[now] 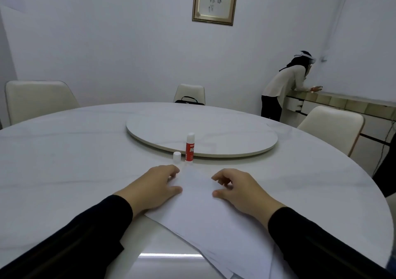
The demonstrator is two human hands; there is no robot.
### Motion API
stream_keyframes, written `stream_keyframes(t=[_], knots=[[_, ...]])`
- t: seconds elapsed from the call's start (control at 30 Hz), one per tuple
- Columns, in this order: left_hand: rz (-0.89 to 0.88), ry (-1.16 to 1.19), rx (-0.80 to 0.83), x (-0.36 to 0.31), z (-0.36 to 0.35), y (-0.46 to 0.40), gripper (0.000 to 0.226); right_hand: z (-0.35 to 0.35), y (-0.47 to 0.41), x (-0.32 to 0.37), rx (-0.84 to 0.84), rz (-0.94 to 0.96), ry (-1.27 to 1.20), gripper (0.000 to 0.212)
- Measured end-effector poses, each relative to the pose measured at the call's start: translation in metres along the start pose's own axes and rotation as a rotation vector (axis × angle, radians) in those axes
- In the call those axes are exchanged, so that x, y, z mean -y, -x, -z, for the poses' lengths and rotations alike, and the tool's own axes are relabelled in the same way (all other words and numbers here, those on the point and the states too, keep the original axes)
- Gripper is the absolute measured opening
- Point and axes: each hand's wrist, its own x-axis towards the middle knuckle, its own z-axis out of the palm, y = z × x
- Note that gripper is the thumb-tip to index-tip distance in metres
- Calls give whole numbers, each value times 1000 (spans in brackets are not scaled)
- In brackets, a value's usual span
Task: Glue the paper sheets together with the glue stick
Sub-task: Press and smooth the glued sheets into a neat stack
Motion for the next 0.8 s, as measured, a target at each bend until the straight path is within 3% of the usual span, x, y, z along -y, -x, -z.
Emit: stream_keyframes(t=[0.17,0.3,0.37,0.57,0.63,0.73,0.8], knots=[[16,-41,-54,2,0,4,46,18,3,8,-60,-76,68,54],[-21,-145,-50,2,3,4,30,33,42,10,307,-227,324,101],[9,-202,-31,0,5,4,30,25,50,13,404,-227,365,117],[212,-387,12,-1,19,20,38,18,29,12,262,-80,284,71],[231,-354,33,1,24,28,36,24,29,7,310,-79,247,75],[261,-206,39,4,28,38,35,34,34,-1,452,-120,296,103],[255,-109,29,5,29,42,27,35,37,-1,480,-105,308,105]])
